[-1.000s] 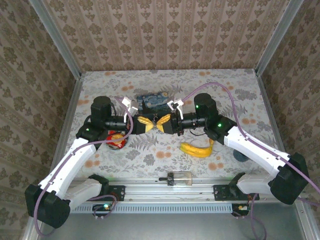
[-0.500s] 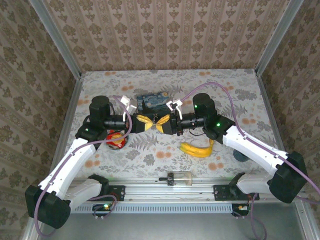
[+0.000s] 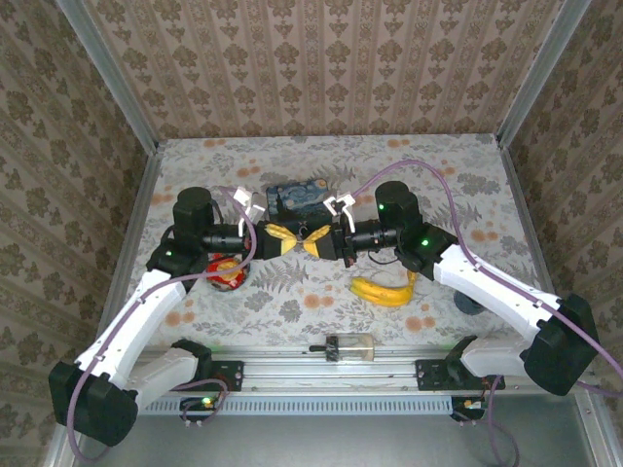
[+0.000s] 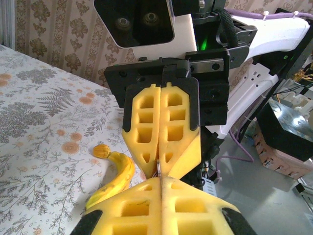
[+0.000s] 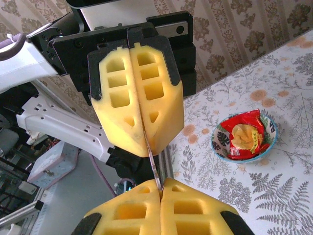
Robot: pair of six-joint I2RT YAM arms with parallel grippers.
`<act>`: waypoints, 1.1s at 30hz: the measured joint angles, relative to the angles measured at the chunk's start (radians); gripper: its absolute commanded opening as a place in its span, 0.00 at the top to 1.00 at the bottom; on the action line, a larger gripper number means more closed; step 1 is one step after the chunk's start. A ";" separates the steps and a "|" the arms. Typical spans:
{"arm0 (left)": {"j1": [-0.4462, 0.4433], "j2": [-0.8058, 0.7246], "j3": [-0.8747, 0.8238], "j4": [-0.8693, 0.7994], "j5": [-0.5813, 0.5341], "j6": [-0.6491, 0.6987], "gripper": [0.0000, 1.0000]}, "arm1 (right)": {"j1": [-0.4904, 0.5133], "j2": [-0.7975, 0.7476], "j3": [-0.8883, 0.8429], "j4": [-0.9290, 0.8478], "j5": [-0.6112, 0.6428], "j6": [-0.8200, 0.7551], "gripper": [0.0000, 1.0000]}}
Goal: Unlock a padlock with a key
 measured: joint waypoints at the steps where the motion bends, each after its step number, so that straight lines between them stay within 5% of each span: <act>1: 0.000 0.000 -0.001 0.004 -0.002 -0.006 0.92 | 0.000 0.000 0.000 0.000 0.000 0.000 1.00; 6: 0.001 -0.005 -0.013 0.040 -0.051 -0.063 0.57 | -0.002 -0.002 -0.001 -0.002 0.022 0.004 1.00; 10: 0.001 -0.043 -0.031 0.075 -0.148 -0.127 0.40 | -0.009 -0.020 -0.016 -0.025 0.058 0.016 1.00; 15: -0.009 -0.119 -0.047 0.100 -0.423 -0.206 0.02 | -0.018 -0.035 -0.026 -0.083 0.095 0.029 1.00; 24: -0.178 -0.041 -0.047 -0.042 -1.024 -0.321 0.00 | -0.051 -0.090 -0.131 -0.187 0.262 0.100 1.00; 33: -0.232 0.201 -0.071 -0.069 -1.261 -0.497 0.03 | -0.105 -0.188 -0.272 -0.270 0.450 0.174 1.00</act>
